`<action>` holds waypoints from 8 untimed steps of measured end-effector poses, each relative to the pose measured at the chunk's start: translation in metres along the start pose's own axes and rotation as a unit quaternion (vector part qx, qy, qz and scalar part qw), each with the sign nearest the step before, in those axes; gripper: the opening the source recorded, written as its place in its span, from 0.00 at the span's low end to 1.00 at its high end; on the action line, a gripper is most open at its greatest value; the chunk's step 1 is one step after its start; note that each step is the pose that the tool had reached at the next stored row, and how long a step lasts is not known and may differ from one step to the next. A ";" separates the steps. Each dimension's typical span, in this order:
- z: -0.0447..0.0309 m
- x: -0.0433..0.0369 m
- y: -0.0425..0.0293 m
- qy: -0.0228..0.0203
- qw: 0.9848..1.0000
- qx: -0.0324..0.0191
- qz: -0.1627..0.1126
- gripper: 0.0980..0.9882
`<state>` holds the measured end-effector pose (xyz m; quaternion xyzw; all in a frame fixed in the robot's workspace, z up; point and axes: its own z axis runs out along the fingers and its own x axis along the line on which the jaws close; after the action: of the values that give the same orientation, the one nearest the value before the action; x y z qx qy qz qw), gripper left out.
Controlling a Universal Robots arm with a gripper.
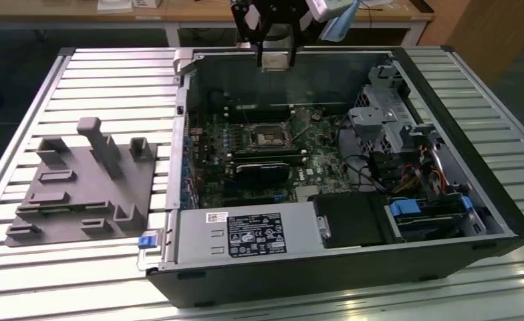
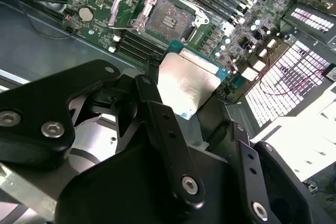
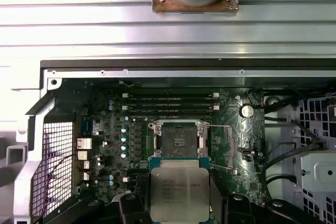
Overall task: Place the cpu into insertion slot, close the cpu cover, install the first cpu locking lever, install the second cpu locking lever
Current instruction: 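Place the cpu into insertion slot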
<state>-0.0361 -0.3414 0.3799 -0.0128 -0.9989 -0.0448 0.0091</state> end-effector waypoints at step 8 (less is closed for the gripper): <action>0.0080 -0.0002 -0.0007 0.000 1.000 0.000 0.000 0.50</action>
<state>-0.0361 -0.3414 0.3719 -0.0128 -0.9989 -0.0446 0.0091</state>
